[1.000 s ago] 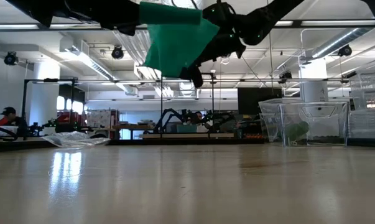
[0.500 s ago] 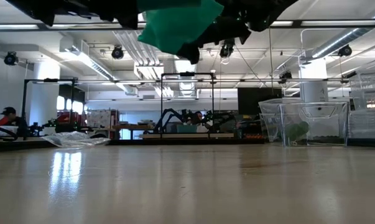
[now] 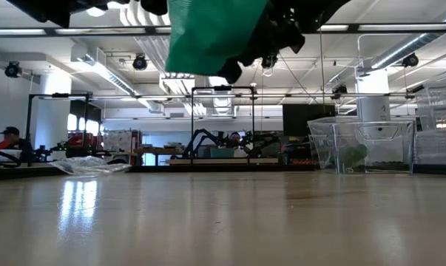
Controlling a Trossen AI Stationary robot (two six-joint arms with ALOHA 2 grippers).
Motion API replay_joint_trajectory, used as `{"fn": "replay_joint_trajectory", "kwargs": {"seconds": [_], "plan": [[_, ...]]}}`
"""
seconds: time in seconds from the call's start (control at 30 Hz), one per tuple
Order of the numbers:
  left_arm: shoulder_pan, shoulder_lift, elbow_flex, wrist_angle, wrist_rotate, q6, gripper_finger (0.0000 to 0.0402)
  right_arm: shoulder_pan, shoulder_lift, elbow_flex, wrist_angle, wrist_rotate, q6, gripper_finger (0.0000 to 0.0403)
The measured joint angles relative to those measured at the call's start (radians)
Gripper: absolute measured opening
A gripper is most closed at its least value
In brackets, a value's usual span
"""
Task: Roll bandage
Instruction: Roll the dark green bandage
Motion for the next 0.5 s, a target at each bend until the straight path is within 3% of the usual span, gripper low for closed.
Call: {"fn": "replay_joint_trajectory", "kwargs": {"seconds": [0.3,0.4,0.5], "plan": [[-0.002,0.0,0.0,0.047,0.022,0.0,0.0,0.001,0.007,0.0,-0.071,0.078,-0.056,0.0305],[-0.001,0.0,0.0,0.06,0.066,-0.009,0.0,0.002,-0.004,0.007,-0.08,0.157,-0.075,0.0307],[-0.001,0.0,0.0,0.099,0.145,-0.014,0.0,0.0,-0.029,0.021,-0.065,0.17,-0.101,0.0306]]}}
